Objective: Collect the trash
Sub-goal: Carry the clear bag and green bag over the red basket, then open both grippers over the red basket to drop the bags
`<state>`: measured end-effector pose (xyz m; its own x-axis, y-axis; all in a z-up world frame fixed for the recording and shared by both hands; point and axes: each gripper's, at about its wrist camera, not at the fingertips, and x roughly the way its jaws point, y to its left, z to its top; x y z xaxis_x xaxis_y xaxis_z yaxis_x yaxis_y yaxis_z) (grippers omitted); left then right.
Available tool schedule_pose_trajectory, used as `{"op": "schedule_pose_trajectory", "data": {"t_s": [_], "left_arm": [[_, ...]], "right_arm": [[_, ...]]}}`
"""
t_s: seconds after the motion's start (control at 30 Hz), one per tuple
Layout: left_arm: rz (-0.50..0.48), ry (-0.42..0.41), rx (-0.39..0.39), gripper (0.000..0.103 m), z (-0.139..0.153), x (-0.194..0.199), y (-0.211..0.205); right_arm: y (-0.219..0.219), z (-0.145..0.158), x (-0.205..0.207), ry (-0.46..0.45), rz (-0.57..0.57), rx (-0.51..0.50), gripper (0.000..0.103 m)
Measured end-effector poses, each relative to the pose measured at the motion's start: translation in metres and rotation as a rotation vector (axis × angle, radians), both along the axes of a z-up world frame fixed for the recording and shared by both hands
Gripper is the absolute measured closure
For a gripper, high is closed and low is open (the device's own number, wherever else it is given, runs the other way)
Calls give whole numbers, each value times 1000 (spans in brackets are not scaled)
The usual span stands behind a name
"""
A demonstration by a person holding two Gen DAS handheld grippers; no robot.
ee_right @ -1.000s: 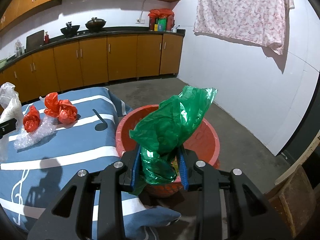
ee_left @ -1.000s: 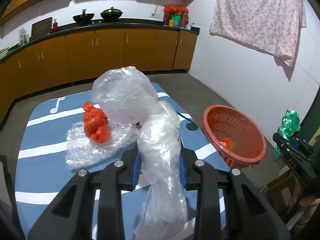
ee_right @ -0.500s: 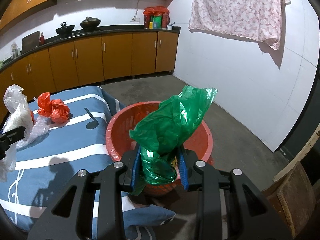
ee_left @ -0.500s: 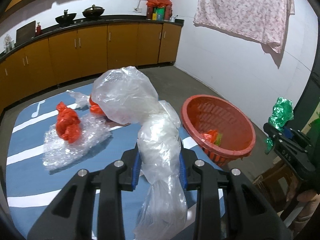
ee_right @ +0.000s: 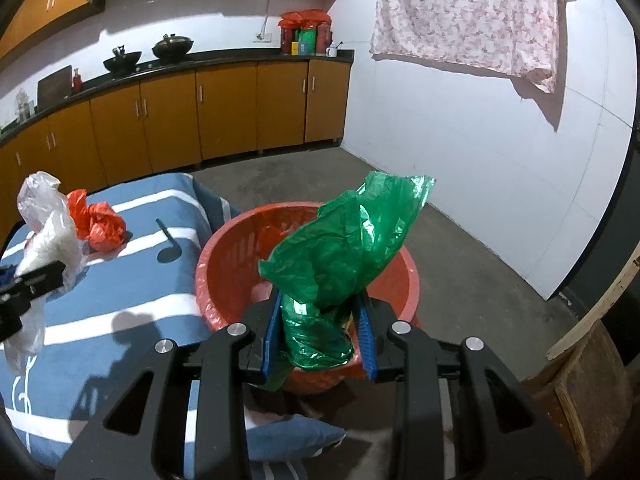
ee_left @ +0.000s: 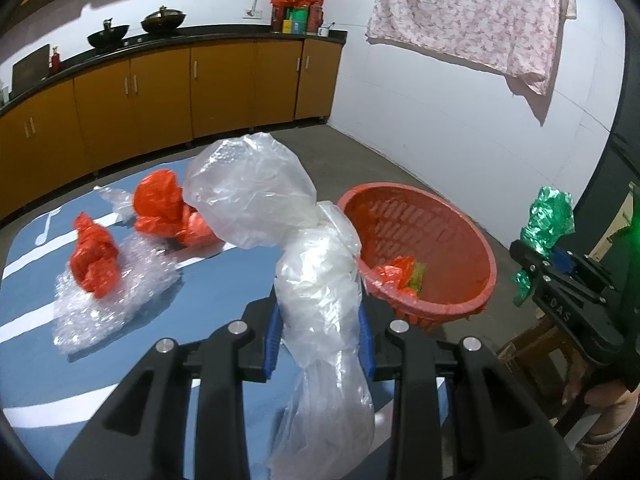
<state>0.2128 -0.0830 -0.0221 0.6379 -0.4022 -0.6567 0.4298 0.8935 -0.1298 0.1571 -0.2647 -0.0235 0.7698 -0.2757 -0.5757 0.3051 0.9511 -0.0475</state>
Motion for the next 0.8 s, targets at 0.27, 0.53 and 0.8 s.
{"op": "schedule_pose_trajectory", "data": {"t_s": [0.27, 0.53, 0.8], "left_arm": [[-93, 15, -14, 72, -11, 25, -46], [-175, 46, -11, 71, -35, 57, -86], [-224, 67, -16, 69, -50, 85, -113]], "right_arm": [[-23, -3, 25, -6, -23, 27, 70], [-46, -17, 47, 10, -34, 53, 70], [-67, -15, 69, -18, -31, 90, 70]]}}
